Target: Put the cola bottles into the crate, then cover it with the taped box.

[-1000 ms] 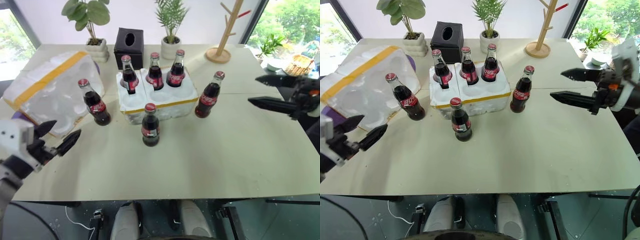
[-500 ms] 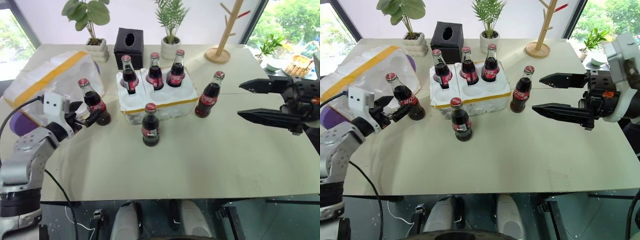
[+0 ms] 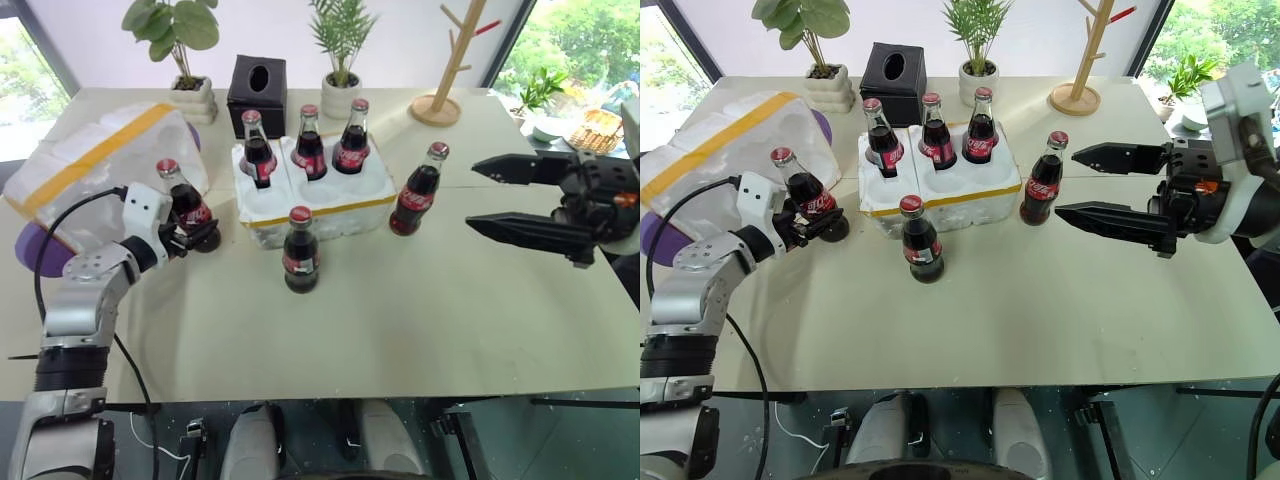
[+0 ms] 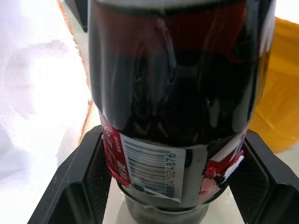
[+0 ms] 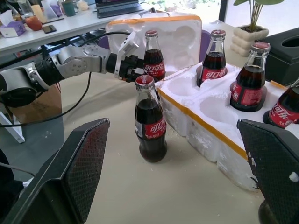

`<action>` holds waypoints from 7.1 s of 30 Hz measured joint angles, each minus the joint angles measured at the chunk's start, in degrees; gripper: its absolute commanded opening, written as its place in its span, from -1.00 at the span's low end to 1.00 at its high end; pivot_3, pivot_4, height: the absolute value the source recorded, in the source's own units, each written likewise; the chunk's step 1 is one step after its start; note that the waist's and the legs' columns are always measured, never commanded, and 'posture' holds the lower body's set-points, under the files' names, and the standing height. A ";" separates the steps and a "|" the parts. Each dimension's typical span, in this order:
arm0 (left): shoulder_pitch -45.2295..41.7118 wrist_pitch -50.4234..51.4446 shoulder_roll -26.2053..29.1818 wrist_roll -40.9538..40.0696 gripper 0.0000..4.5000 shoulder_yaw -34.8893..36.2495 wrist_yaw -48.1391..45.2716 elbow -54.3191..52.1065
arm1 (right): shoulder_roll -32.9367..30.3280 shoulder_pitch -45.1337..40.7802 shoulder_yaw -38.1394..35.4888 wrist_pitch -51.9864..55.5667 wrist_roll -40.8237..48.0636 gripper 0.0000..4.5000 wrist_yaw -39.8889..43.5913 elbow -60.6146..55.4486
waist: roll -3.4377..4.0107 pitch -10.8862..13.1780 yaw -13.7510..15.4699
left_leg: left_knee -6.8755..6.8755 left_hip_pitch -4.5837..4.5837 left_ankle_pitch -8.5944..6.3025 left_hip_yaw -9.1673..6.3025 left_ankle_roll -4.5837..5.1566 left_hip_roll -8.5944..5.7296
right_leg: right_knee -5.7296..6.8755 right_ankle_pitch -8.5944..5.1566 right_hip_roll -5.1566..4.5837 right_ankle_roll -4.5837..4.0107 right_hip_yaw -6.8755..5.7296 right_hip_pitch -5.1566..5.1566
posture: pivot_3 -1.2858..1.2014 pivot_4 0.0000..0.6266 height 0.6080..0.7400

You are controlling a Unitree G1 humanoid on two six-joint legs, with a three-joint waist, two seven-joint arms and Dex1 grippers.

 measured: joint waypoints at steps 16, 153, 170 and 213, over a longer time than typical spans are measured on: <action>-21.92 19.50 7.72 -17.99 0.23 -0.40 -14.93 -5.63 | 0.40 0.97 1.65 -2.01 -0.79 1.00 -2.92 -0.25 | -0.12 0.07 1.41 | 0.11 -0.05 0.01 -0.04 0.00 -0.11 | -0.02 0.06 0.00 0.11 -0.02 0.05 | 0.03 -0.52 1.00; -7.04 15.06 14.41 -18.59 1.00 0.68 -22.74 -19.80 | 40.94 -19.36 29.06 -16.85 -47.42 0.99 -16.83 23.00 | -0.01 0.08 -0.20 | 0.07 -0.18 0.23 0.02 -0.34 -0.05 | 0.93 -0.01 0.05 0.00 0.06 -0.66 | 0.03 -0.52 1.00; -16.67 11.29 7.80 -14.76 1.00 -7.18 -26.59 -12.29 | 28.88 7.94 5.17 9.69 -33.26 0.99 -30.99 -10.89 | -0.05 0.06 -0.25 | 0.06 -0.08 0.22 -0.17 -0.33 -0.16 | 0.81 -0.06 0.10 -0.02 0.09 -0.45 | 0.03 -0.52 1.00; -15.42 10.30 8.89 -12.66 1.00 -7.83 -25.51 -13.98 | 36.38 -27.61 17.97 -21.75 -38.18 0.22 -26.24 28.47 | 0.26 0.26 -1.82 | -0.03 -0.16 0.24 -0.09 -0.34 0.04 | 0.95 -0.05 0.29 -0.04 0.20 -0.73 | 0.03 -0.52 1.00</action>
